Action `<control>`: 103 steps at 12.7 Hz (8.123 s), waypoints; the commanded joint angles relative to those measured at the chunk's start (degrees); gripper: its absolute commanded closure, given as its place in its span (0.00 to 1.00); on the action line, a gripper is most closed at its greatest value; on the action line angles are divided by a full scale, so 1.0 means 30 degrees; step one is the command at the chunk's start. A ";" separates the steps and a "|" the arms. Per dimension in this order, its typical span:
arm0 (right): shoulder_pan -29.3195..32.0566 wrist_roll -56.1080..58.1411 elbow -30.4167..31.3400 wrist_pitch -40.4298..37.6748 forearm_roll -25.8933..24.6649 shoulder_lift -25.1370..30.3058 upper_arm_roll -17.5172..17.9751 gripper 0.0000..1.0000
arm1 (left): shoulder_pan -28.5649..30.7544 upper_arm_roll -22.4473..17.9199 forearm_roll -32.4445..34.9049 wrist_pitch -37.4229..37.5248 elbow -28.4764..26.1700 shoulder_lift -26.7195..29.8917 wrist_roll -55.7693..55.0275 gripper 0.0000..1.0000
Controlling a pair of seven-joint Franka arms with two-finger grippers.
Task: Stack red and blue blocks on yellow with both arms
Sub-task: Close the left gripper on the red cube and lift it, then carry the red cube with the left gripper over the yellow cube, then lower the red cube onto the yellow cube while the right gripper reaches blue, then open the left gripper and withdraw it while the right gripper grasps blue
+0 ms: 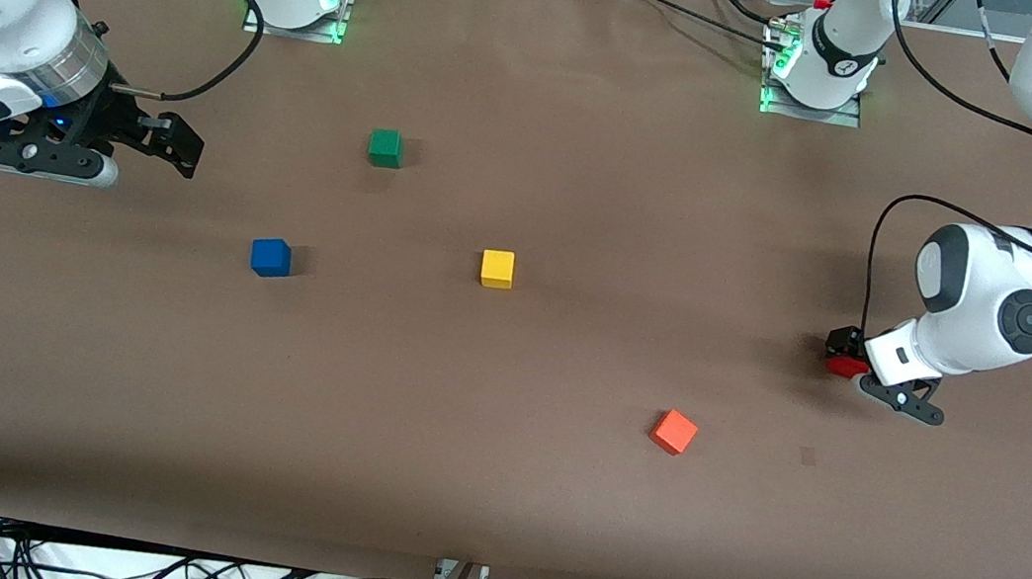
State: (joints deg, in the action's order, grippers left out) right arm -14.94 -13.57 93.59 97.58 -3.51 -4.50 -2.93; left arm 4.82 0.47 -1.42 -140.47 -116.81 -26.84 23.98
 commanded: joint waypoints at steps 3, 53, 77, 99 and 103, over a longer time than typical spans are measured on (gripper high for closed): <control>0.0115 -0.0106 -0.0083 -0.0270 -0.0003 0.0122 0.0067 0.00 | 0.0208 0.0048 0.0003 -0.0814 -0.1259 0.0685 0.0444 0.00; -0.0031 -0.0075 -0.0083 0.2455 -0.0091 -0.2133 0.0155 0.00 | -1.6227 0.1513 0.1468 0.7740 1.6641 -0.7988 -2.4546 1.00; 0.0701 0.4347 0.3951 0.6018 0.1960 -0.5093 0.0009 0.00 | -1.4095 0.1425 0.1497 0.9555 1.6963 -0.6118 -2.4605 0.00; 0.0701 0.4347 0.8414 1.3295 0.2517 -0.6823 0.0038 0.53 | -0.1698 0.1601 0.1321 1.5938 1.5121 0.2173 -1.2099 0.00; 0.0614 0.4290 0.5818 0.9768 0.2488 -0.6324 0.0155 0.57 | -0.0147 0.1630 0.0185 1.6529 1.2752 0.4488 -1.0398 0.00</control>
State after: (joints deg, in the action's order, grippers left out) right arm -13.06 -0.43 115.83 134.59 3.22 -25.33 -3.00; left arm 1.75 4.58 1.55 -90.45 -71.74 -18.50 -10.13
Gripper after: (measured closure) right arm 0.445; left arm 0.000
